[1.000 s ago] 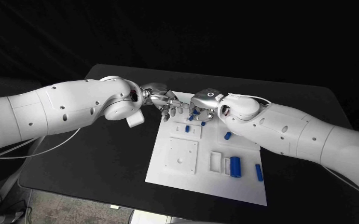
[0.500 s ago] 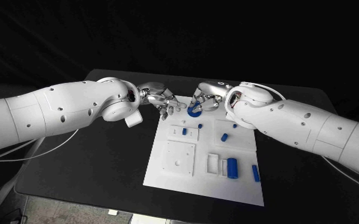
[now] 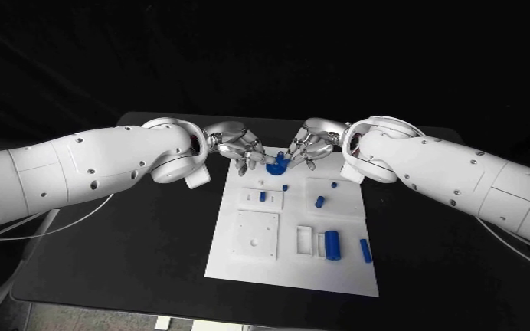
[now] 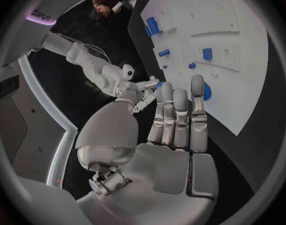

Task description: Assemble the parts on the task board

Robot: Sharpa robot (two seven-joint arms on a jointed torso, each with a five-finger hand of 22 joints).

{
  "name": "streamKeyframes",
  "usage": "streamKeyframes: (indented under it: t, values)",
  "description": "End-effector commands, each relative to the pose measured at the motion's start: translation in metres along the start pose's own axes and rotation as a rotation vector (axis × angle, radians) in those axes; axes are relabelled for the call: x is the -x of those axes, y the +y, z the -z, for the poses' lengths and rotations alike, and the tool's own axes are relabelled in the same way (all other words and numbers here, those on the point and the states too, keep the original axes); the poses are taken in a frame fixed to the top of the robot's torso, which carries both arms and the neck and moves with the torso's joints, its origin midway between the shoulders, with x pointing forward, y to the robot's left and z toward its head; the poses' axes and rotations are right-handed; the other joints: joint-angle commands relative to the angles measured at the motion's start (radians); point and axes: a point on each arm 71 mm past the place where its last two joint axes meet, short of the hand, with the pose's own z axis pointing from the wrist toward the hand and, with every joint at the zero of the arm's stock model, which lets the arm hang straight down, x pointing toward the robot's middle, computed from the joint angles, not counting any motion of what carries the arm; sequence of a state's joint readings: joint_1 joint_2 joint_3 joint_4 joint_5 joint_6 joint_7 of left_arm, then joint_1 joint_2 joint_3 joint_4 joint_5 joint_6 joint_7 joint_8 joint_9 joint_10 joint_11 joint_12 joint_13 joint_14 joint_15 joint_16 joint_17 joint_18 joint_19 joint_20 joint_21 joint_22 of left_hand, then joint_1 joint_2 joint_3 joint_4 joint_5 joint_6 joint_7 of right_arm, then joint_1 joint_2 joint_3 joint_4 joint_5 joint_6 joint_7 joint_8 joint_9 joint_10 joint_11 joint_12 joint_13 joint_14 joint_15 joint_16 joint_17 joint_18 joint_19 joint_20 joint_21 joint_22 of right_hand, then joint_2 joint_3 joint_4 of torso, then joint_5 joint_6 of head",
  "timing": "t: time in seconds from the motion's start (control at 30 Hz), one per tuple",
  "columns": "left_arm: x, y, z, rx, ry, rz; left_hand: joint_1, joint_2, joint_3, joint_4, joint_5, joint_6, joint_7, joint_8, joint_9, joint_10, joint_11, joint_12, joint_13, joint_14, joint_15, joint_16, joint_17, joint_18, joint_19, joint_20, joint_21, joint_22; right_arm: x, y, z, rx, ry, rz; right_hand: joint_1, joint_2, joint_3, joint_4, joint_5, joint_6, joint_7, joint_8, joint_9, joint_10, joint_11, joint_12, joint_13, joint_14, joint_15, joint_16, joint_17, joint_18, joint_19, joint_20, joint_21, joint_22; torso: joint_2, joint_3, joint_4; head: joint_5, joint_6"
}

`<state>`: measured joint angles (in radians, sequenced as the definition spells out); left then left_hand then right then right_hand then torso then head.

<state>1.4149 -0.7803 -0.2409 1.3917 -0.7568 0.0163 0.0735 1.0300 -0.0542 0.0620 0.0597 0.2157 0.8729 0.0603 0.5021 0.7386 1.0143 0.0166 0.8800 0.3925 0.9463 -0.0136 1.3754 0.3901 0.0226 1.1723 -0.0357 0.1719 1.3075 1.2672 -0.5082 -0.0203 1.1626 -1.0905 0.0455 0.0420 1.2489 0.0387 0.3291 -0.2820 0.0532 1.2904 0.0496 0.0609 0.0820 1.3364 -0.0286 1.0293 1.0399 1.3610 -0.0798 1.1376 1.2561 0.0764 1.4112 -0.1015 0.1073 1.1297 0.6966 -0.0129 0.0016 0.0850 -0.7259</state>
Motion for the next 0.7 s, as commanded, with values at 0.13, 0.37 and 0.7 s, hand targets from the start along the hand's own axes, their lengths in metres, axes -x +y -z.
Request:
streamKeyframes:
  t: [0.13,0.37,0.7]
  values:
    - [-0.003,-0.007,-0.003,-0.078,-0.023,-0.086,0.002,0.023,-0.015,-0.017,-0.01,0.015,0.005,-0.047,-0.05,-0.01,0.006,-0.009,-0.007,-0.013,0.003,-0.007,-0.01,0.015,-0.006,0.004,-0.004,0.02,-0.009,-0.006,0.004,-0.048,0.165,-0.302,0.0,0.014,-0.013,0.001,0.004,-0.004,0.002,0.004,0.012,-0.01,0.003,-0.002,0.0,-0.011,0.002,0.001,0.0,-0.006,-0.005,0.006,-0.007,-0.002,-0.014,0.0078,-0.0176,-0.007,-0.009]
    - [-0.012,-0.011,-0.009,-0.092,0.01,-0.11,0.0,0.027,-0.02,-0.016,-0.016,0.034,0.021,-0.151,-0.159,-0.017,0.016,-0.016,-0.01,-0.021,0.01,-0.006,-0.016,0.02,-0.009,0.011,-0.011,0.02,-0.011,-0.013,0.006,-0.072,0.246,-0.477,0.001,0.019,-0.019,0.001,0.004,-0.007,0.003,0.004,0.015,-0.015,0.004,-0.001,0.0,-0.016,0.004,0.003,0.001,-0.007,-0.01,0.007,-0.008,-0.001,-0.02,0.0119,-0.0256,-0.017,-0.015]
    - [-0.022,-0.018,-0.014,-0.105,0.047,-0.219,0.008,0.006,-0.008,0.004,-0.042,0.05,0.032,-0.213,-0.269,-0.019,0.022,-0.021,-0.014,-0.024,0.015,-0.01,-0.023,0.024,-0.008,0.016,-0.022,0.02,-0.014,-0.019,0.009,-0.083,0.31,-0.553,0.004,0.022,-0.025,0.002,0.003,-0.009,0.003,0.004,0.018,-0.02,0.006,0.001,0.0,-0.023,0.005,0.006,0.002,-0.007,-0.016,0.009,-0.008,0.001,-0.015,0.0111,-0.0231,-0.034,-0.011]
